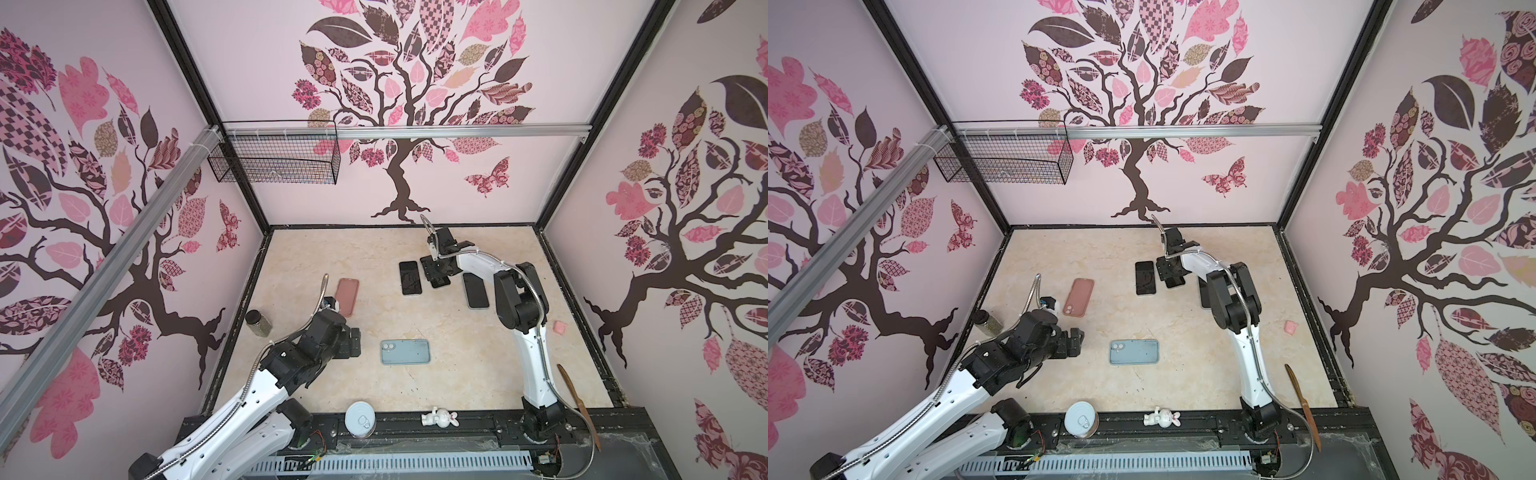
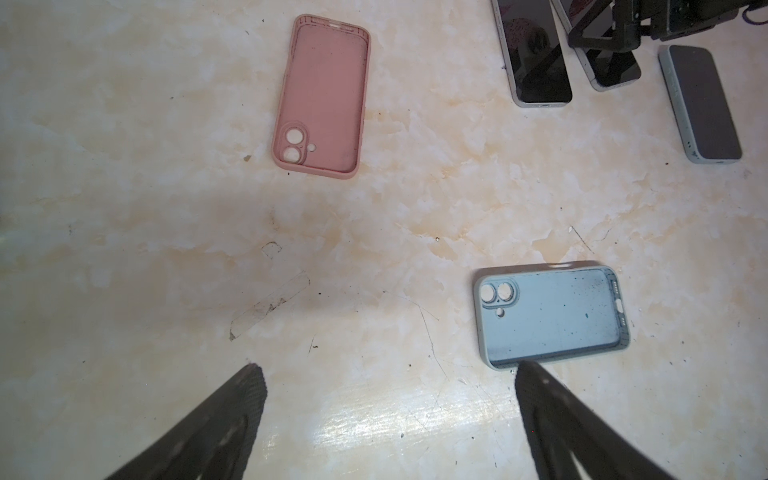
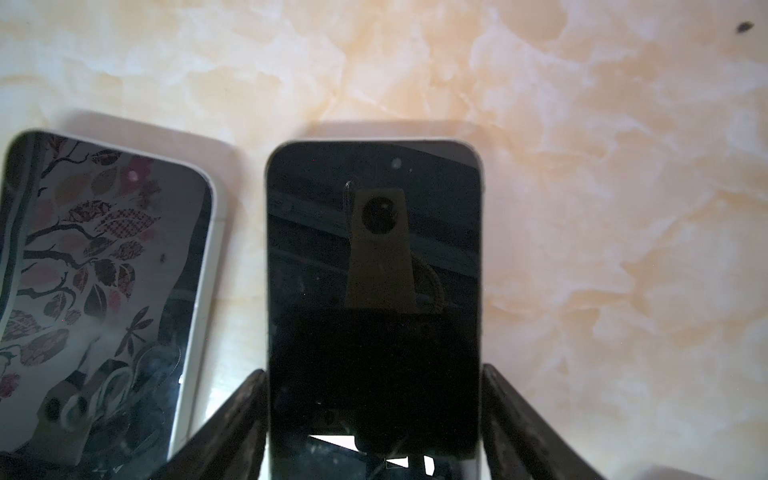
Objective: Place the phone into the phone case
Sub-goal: 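Grasp a black phone with the right gripper while the left arm draws back, then lift the black phone toward the left gripper while the left gripper approaches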
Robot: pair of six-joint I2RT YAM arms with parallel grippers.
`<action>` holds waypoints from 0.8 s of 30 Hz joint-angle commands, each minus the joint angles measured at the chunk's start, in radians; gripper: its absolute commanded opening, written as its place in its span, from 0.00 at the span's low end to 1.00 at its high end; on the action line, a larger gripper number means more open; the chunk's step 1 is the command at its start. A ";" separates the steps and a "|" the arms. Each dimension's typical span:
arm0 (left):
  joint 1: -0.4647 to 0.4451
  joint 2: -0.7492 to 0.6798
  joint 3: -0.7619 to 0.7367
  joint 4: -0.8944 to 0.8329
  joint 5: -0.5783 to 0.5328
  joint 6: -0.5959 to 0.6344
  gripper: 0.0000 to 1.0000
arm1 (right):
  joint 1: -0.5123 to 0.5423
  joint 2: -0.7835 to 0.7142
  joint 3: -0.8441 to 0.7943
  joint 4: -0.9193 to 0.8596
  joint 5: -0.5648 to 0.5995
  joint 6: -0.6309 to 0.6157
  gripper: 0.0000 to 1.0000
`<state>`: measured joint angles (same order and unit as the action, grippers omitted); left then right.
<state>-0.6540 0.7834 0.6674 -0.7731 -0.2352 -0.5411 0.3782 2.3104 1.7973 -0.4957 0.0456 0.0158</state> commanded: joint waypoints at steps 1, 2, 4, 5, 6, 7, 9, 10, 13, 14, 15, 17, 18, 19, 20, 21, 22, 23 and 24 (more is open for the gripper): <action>0.003 -0.005 0.046 -0.001 -0.013 0.013 0.97 | -0.002 0.008 -0.024 -0.077 0.024 -0.004 0.62; 0.003 -0.005 0.044 0.000 -0.013 0.011 0.97 | -0.002 -0.004 -0.031 -0.076 0.023 -0.004 0.60; 0.003 -0.004 0.042 0.001 -0.012 0.009 0.97 | -0.003 -0.029 -0.045 -0.072 0.017 -0.004 0.57; 0.003 -0.003 0.040 0.004 -0.010 0.009 0.97 | -0.002 -0.040 -0.052 -0.068 0.013 -0.003 0.54; 0.003 -0.002 0.038 0.009 -0.008 0.006 0.97 | -0.002 -0.056 -0.062 -0.065 0.005 -0.001 0.51; 0.004 0.000 0.038 0.012 -0.005 0.004 0.97 | -0.002 -0.071 -0.071 -0.063 -0.005 0.000 0.49; 0.004 0.008 0.035 0.021 0.007 0.000 0.97 | -0.002 -0.096 -0.086 -0.063 -0.018 0.003 0.46; 0.004 0.014 0.036 0.026 0.016 -0.002 0.97 | -0.002 -0.113 -0.095 -0.061 -0.021 0.003 0.45; 0.005 0.029 0.037 0.038 0.033 -0.007 0.97 | -0.002 -0.161 -0.132 -0.053 -0.034 0.010 0.44; 0.005 0.033 0.041 0.039 0.037 -0.007 0.97 | -0.002 -0.176 -0.144 -0.050 -0.041 0.012 0.44; 0.005 0.038 0.043 0.044 0.038 -0.008 0.97 | -0.002 -0.193 -0.158 -0.048 -0.048 0.015 0.44; 0.005 0.045 0.047 0.050 0.044 -0.007 0.97 | -0.002 -0.226 -0.186 -0.041 -0.065 0.022 0.42; 0.005 0.050 0.050 0.053 0.046 -0.007 0.97 | -0.002 -0.244 -0.201 -0.040 -0.075 0.026 0.41; 0.005 0.055 0.051 0.057 0.049 -0.007 0.97 | -0.003 -0.260 -0.214 -0.042 -0.088 0.027 0.39; 0.005 0.060 0.054 0.060 0.052 -0.007 0.97 | -0.002 -0.277 -0.226 -0.048 -0.096 0.029 0.38; 0.005 0.066 0.055 0.064 0.058 -0.009 0.97 | -0.001 -0.296 -0.240 -0.051 -0.102 0.033 0.37; 0.005 0.075 0.056 0.070 0.064 -0.009 0.97 | -0.002 -0.317 -0.259 -0.050 -0.110 0.037 0.36; 0.005 0.081 0.058 0.073 0.073 -0.010 0.97 | -0.002 -0.334 -0.274 -0.049 -0.119 0.040 0.36; 0.004 0.090 0.061 0.076 0.079 -0.011 0.97 | 0.000 -0.356 -0.293 -0.049 -0.130 0.046 0.35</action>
<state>-0.6540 0.8623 0.6769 -0.7330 -0.1768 -0.5499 0.3775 2.0823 1.5162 -0.5331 -0.0402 0.0452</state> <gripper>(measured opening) 0.973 0.749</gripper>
